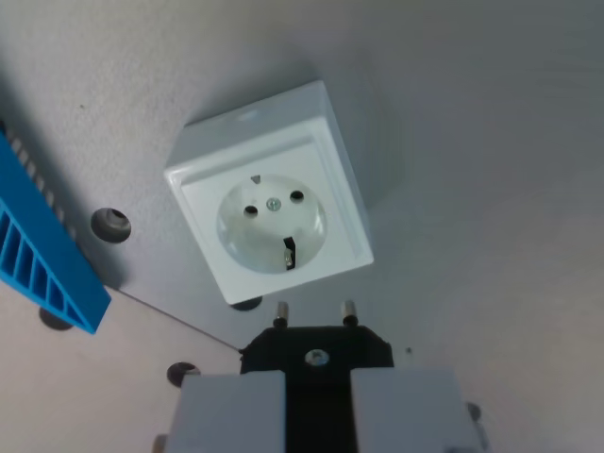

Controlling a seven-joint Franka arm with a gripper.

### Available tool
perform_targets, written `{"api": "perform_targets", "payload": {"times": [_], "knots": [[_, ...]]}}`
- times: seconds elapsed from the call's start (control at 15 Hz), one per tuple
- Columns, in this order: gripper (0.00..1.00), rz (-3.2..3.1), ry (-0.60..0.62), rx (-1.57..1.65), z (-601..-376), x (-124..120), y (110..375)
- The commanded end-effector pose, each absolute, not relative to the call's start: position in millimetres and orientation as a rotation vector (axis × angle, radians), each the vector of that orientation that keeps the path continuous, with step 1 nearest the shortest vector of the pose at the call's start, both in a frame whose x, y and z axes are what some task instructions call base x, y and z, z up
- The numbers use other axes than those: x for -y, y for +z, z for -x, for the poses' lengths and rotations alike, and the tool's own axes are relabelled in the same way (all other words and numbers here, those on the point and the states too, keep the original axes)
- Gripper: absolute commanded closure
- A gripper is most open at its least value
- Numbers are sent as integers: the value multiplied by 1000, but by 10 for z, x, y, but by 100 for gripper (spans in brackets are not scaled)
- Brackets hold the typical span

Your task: Move above the white socket

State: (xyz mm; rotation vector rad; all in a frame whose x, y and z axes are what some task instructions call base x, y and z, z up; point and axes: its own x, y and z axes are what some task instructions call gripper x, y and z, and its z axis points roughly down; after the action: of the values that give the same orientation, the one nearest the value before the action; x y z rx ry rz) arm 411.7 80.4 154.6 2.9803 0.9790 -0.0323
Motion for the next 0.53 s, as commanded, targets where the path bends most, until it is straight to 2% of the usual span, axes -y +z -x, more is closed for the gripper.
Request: {"api": "perform_targets", "payload": {"times": [0.07,0.53], "knots": [[100,-2819,113,-1248,-4074,-817,1391],[100,-2787,121,-1283,-4005,-853,1178]]}}
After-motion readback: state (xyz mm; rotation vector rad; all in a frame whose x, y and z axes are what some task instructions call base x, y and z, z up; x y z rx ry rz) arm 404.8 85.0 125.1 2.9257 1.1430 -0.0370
